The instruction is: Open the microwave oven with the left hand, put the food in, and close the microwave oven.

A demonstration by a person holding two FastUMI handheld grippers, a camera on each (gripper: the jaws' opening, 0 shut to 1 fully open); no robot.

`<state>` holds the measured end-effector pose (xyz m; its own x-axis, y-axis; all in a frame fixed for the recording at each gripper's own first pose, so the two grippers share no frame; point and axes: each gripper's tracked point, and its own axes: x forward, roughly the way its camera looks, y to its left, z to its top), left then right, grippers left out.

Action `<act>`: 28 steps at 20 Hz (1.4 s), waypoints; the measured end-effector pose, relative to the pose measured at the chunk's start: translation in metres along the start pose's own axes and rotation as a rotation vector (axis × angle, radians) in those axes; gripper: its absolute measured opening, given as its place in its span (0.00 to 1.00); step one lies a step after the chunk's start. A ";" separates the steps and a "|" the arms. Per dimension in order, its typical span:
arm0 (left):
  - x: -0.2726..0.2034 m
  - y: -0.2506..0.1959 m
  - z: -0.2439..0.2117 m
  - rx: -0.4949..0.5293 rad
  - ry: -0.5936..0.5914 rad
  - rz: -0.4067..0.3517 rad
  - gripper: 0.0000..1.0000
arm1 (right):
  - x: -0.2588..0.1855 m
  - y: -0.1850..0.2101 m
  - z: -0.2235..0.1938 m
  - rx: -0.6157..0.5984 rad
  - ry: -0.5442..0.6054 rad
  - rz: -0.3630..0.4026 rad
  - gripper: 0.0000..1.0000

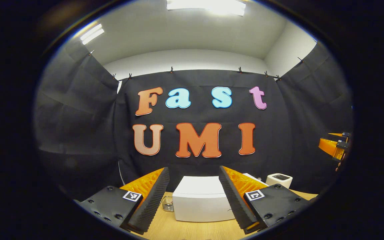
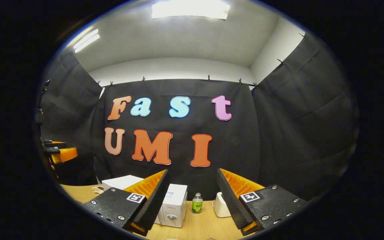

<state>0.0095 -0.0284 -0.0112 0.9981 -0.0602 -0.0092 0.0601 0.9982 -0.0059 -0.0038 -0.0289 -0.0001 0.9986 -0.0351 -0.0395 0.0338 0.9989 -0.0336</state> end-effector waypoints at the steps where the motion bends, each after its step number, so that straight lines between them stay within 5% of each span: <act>1: 0.001 -0.003 -0.001 -0.006 0.002 -0.005 0.97 | -0.001 -0.001 -0.003 0.000 0.004 0.001 0.88; 15: 0.012 -0.122 -0.076 -0.055 0.036 -0.214 0.97 | -0.036 -0.028 -0.083 -0.012 0.100 0.002 0.89; 28: 0.035 -0.205 -0.180 -0.014 0.126 -0.264 0.97 | -0.050 -0.067 -0.169 0.060 0.203 0.010 0.89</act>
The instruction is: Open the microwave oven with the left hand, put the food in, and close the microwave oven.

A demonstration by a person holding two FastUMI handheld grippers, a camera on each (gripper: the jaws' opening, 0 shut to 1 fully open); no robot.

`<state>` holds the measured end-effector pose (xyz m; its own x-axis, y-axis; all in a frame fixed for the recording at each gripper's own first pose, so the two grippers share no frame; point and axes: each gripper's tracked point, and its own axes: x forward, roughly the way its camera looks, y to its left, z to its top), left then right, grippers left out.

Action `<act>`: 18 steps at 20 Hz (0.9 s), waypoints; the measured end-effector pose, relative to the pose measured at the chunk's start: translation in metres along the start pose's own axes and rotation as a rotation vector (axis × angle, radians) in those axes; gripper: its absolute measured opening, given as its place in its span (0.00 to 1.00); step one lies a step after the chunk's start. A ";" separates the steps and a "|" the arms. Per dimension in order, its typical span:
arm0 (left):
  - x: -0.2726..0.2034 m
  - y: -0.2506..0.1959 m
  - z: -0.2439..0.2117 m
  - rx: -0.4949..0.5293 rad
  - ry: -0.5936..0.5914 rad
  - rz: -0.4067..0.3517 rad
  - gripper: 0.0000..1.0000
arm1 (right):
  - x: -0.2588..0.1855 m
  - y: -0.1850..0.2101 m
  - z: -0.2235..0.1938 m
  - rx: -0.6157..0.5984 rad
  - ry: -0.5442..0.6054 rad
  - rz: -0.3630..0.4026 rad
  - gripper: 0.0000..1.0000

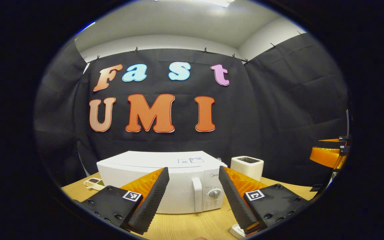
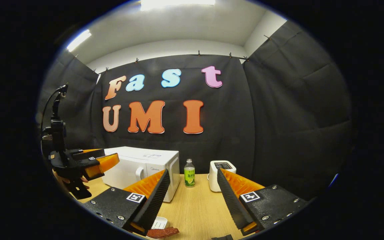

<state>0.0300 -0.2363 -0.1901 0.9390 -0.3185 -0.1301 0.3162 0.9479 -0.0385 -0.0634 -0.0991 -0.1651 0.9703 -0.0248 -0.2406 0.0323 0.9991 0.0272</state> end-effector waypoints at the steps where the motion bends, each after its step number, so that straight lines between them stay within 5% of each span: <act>1: 0.006 -0.004 -0.009 -0.003 0.014 -0.006 0.94 | 0.001 -0.003 -0.007 0.006 0.006 -0.001 0.89; 11: 0.065 -0.016 -0.107 -0.026 0.174 0.017 0.94 | 0.008 -0.021 -0.081 0.037 0.122 -0.014 0.89; 12: 0.070 -0.014 -0.115 -0.026 0.190 0.026 1.00 | 0.009 -0.019 -0.086 0.044 0.132 -0.010 0.89; 18: 0.091 0.002 -0.138 0.005 0.223 0.091 0.89 | 0.008 -0.016 -0.122 0.086 0.204 0.001 0.89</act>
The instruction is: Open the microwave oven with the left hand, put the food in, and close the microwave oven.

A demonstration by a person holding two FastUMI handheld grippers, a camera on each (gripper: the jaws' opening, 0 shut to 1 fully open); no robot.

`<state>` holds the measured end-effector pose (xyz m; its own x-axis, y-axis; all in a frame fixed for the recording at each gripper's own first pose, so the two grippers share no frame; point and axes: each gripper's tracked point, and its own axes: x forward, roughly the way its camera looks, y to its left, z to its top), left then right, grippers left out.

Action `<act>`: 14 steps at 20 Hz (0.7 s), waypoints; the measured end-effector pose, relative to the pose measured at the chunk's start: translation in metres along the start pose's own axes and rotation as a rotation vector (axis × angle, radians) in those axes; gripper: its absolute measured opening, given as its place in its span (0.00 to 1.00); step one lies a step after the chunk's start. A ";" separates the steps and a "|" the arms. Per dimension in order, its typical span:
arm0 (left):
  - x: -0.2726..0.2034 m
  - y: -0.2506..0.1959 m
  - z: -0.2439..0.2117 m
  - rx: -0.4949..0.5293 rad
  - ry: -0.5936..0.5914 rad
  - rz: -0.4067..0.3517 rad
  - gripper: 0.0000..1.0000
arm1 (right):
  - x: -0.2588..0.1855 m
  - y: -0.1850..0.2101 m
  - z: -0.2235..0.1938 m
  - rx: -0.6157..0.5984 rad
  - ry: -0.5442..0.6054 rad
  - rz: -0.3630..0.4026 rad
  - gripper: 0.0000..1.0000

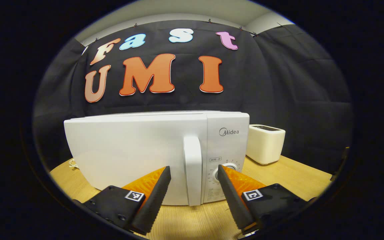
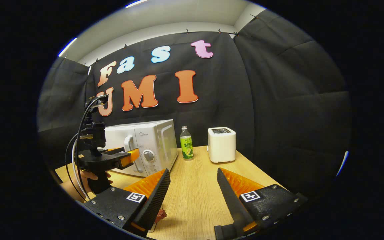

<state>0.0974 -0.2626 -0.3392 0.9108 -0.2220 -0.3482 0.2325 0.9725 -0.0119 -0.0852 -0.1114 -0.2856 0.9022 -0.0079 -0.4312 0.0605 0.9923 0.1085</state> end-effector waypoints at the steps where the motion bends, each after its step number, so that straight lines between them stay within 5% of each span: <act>1: 0.002 0.004 -0.002 0.009 0.004 0.013 0.74 | 0.001 0.001 -0.005 0.003 0.009 0.002 0.88; 6: 0.010 0.002 -0.005 0.024 -0.002 0.062 0.60 | 0.000 -0.002 -0.015 0.000 0.028 0.000 0.89; 11: 0.010 -0.004 -0.005 0.013 -0.002 0.044 0.21 | -0.003 -0.005 -0.018 0.017 0.034 -0.006 0.89; 12: 0.010 -0.002 -0.005 0.005 0.003 0.043 0.26 | -0.003 -0.006 -0.018 0.021 0.035 -0.008 0.88; 14: 0.011 -0.002 -0.006 -0.006 0.015 0.051 0.17 | -0.004 -0.004 -0.020 0.030 0.040 -0.003 0.88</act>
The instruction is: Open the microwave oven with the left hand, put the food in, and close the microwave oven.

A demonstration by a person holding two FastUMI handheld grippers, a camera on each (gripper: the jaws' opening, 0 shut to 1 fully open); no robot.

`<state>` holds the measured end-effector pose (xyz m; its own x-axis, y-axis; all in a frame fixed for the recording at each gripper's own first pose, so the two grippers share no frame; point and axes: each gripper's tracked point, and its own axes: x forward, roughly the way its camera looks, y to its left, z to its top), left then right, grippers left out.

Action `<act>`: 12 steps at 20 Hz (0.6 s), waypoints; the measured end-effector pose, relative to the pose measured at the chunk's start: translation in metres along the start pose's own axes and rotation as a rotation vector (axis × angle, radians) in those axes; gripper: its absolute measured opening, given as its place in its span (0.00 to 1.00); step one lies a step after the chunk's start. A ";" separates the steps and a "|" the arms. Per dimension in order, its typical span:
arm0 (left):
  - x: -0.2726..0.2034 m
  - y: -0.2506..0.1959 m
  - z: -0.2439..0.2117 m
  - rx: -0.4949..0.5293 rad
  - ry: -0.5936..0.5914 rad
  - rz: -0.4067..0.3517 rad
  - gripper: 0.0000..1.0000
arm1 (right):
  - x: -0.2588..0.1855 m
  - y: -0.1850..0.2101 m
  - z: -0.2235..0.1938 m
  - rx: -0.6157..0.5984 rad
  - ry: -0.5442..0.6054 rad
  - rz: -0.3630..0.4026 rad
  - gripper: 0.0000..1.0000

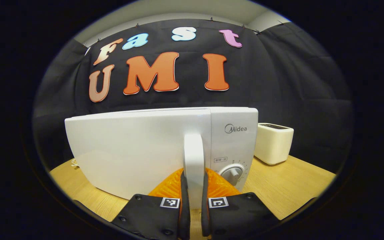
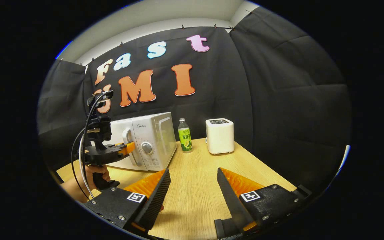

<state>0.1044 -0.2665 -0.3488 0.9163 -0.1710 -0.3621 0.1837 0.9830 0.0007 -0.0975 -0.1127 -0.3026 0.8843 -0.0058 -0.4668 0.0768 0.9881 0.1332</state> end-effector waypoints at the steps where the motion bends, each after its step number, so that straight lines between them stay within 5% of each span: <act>1: 0.000 0.000 -0.001 0.003 0.004 0.005 0.14 | -0.001 0.002 0.000 0.001 0.000 0.005 0.88; 12: -0.055 0.006 -0.009 -0.013 -0.009 -0.033 0.09 | -0.005 0.000 -0.004 0.006 0.014 0.000 0.88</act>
<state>0.0516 -0.2501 -0.3370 0.9130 -0.2044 -0.3530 0.2098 0.9775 -0.0234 -0.1037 -0.1120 -0.3040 0.8776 -0.0038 -0.4793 0.0799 0.9871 0.1386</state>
